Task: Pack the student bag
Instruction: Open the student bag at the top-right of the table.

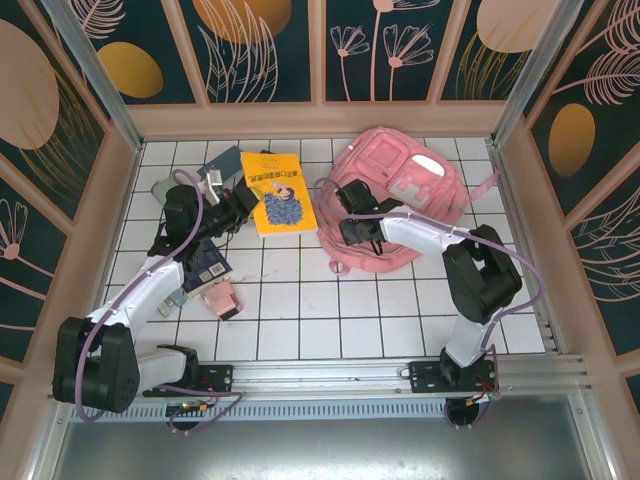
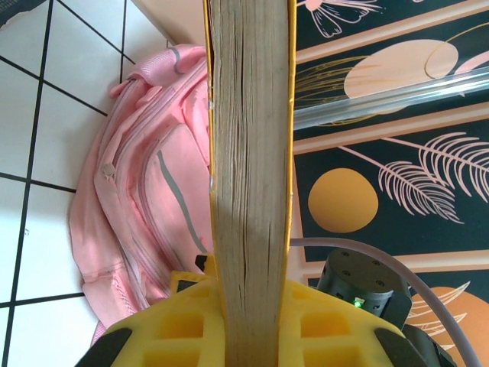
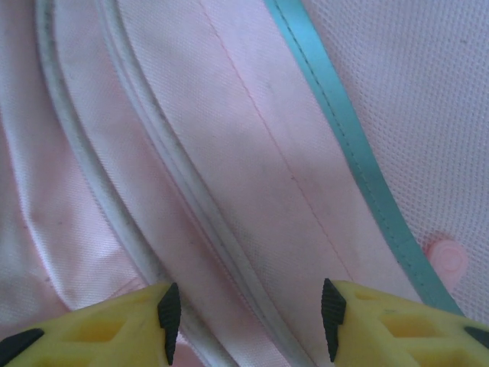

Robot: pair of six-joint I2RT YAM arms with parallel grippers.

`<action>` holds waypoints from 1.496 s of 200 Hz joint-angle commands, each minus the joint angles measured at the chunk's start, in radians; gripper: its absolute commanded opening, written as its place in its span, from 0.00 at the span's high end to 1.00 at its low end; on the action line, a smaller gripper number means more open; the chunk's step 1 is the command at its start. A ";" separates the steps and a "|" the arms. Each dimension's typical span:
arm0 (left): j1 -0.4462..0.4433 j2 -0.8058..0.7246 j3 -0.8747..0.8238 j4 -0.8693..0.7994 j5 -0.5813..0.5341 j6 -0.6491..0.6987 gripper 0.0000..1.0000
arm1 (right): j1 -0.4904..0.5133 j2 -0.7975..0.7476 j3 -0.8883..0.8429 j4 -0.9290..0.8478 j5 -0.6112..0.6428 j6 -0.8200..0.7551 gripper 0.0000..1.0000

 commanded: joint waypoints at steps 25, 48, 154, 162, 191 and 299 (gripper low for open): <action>-0.001 -0.028 -0.004 0.078 0.033 0.026 1.00 | -0.051 0.045 -0.040 0.002 0.050 0.025 0.48; -0.001 -0.034 -0.013 0.078 0.029 0.026 1.00 | -0.051 0.076 -0.055 0.020 0.054 0.007 0.55; -0.001 -0.029 -0.038 -0.015 -0.081 0.101 1.00 | -0.027 0.015 0.307 -0.138 -0.172 0.146 1.00; -0.001 -0.028 -0.040 -0.026 -0.098 0.105 1.00 | -0.037 0.019 0.349 -0.164 -0.187 0.159 1.00; -0.001 -0.020 -0.038 -0.046 -0.136 0.121 1.00 | -0.082 0.013 0.448 -0.207 -0.265 0.203 1.00; -0.177 0.248 0.063 0.303 -0.156 -0.047 1.00 | -0.190 -0.038 0.567 -0.126 -0.646 0.439 1.00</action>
